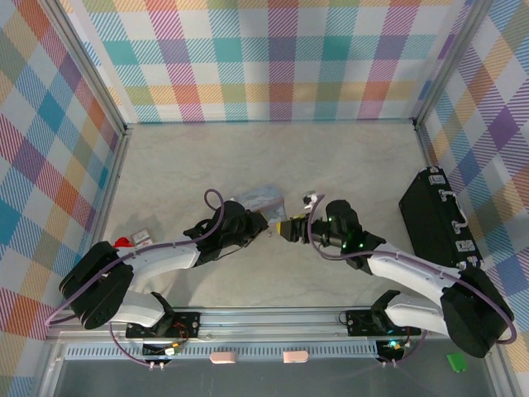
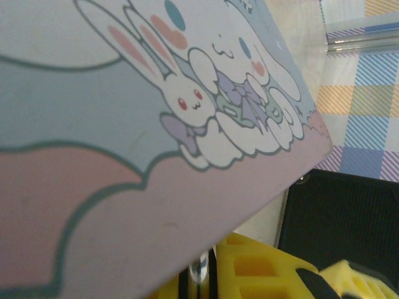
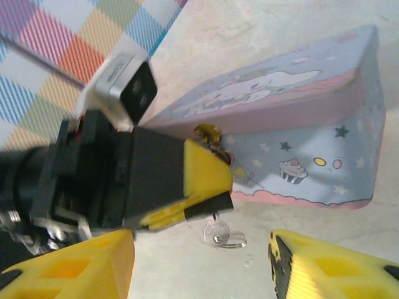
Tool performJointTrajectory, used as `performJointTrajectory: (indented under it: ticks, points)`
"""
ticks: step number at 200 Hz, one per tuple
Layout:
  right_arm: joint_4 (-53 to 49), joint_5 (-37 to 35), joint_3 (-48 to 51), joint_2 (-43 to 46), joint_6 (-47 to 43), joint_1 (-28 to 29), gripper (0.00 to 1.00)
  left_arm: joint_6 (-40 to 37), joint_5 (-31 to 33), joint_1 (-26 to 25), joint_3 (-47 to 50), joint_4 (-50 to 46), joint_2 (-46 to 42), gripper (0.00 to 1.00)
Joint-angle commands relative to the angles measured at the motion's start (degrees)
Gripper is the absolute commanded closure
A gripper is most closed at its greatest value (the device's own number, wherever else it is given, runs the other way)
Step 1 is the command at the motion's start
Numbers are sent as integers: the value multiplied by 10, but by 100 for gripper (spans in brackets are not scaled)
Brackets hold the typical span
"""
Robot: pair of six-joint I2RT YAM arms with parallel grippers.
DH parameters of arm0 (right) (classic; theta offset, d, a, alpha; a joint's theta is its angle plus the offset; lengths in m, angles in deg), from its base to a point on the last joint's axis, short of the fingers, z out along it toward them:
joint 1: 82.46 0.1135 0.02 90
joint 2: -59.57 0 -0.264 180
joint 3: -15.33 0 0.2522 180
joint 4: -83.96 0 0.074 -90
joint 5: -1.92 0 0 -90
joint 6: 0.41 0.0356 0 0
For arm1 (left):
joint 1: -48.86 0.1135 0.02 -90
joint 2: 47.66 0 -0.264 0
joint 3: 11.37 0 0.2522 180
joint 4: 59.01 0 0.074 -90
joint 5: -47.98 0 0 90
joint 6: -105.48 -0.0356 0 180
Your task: Unlock a padlock with a key
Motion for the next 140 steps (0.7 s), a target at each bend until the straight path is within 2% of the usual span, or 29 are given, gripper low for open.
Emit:
performJointTrajectory:
  ticks: [1, 28, 47, 78, 95, 140]
  points:
    - [10, -80, 21, 0, -229, 57, 43, -10, -15, 10, -24, -11, -12, 100]
    - [86, -140, 43, -26, -359, 125, 44, -12, -21, 12, -24, -16, -16, 100]
    - [140, -166, 57, -51, -402, 143, 47, -15, -25, 14, -25, -21, -17, 100]
    - [212, -248, 53, -118, -472, 177, 52, -17, -31, 15, -22, -21, -18, 100]
    - [268, -287, 58, -150, -492, 188, 52, -17, -32, 15, -18, -20, -20, 100]
    - [333, -339, 50, -200, -502, 194, 58, -17, -35, 14, -11, -17, -24, 100]
